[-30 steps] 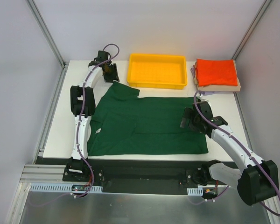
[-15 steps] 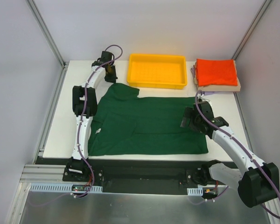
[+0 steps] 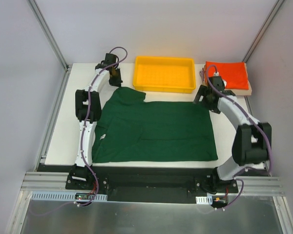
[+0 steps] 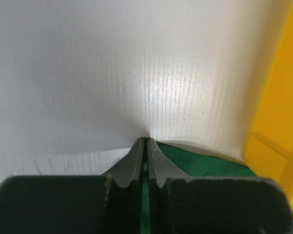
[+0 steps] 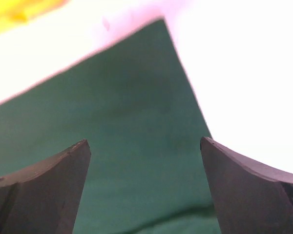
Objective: Fold and stack the t-shirts
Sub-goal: Grap the side of the flattened tshirt furthest away from the robot with both arms
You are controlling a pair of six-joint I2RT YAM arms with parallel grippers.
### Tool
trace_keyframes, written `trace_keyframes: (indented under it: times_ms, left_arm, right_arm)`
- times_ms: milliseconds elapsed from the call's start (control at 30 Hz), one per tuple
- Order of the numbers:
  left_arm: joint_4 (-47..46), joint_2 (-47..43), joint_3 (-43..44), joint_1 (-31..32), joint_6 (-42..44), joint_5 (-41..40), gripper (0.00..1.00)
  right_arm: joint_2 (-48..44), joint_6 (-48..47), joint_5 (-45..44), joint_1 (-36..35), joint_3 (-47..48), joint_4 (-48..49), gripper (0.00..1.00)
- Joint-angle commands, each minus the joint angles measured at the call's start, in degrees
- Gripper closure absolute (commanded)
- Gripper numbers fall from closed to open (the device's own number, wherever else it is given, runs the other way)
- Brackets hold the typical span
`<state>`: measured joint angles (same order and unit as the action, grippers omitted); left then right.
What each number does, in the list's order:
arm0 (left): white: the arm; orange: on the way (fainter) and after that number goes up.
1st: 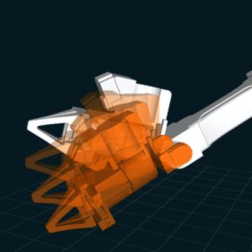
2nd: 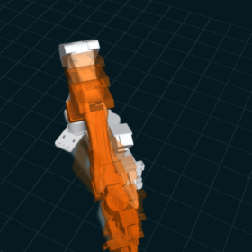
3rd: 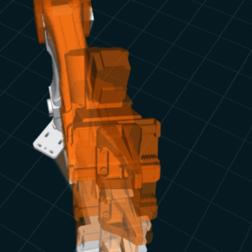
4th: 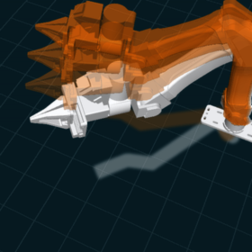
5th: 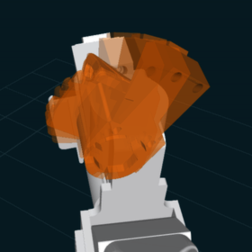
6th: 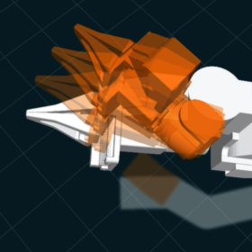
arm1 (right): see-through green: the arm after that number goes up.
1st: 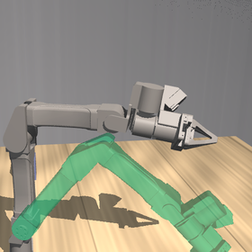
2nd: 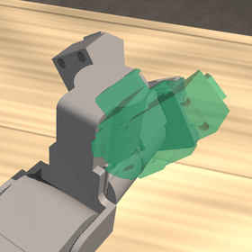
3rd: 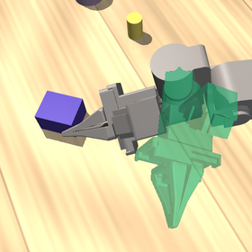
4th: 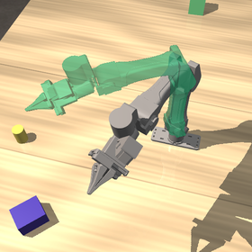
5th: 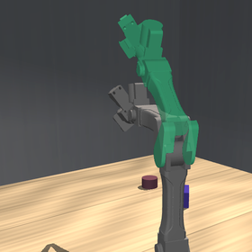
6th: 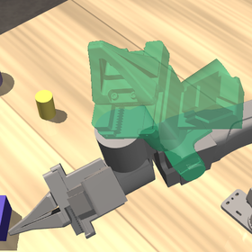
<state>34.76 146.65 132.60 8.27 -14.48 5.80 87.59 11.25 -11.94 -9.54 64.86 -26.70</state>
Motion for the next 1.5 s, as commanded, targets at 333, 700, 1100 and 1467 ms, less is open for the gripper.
trace_keyframes:
  times_ms: [333, 700, 1100, 1467]
  left_arm:
    - [4.26, 0.57, -0.14, -1.59, -0.46, 3.87, 1.0]
    - [4.08, 0.39, -0.58, -1.77, -0.64, 4.04, 1.0]
    - [3.29, -0.31, -2.08, -2.03, -0.99, 4.57, 1.0]
    - [2.59, -0.84, -3.31, -2.82, -1.52, 6.5, 1.0]
  right_arm:
    - [35.35, -3.78, 0.61, 8.04, 35.93, -2.64, 0.28]
    - [38.27, -0.79, 0.08, 8.14, 38.41, -10.83, 0.38]
    - [42.13, 2.38, 3.33, 8.05, 40.26, -12.76, 0.41]
    - [39.24, 1.41, -2.38, 6.11, 38.41, -13.2, 0.61]
